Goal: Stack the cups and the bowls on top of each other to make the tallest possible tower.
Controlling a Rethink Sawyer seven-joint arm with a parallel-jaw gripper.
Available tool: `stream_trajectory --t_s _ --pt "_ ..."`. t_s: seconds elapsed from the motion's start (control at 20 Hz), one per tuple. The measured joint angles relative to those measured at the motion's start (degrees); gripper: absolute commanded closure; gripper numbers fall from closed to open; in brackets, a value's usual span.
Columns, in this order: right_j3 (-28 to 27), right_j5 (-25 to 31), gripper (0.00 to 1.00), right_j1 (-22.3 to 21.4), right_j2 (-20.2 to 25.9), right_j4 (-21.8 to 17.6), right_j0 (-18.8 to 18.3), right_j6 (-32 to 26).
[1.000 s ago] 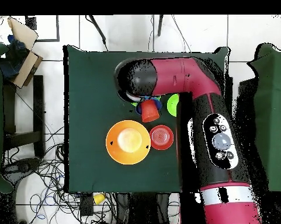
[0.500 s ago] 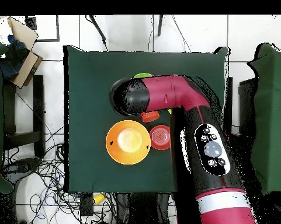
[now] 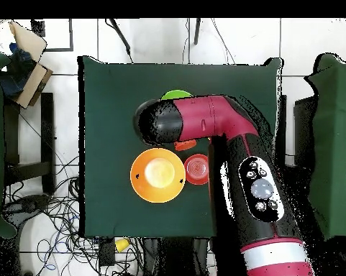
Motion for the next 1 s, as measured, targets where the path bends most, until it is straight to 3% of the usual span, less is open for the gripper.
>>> stream_trajectory --t_s 1.0 --pt "2.42 -7.61 0.0 -1.11 -1.87 -6.28 0.12 0.0"
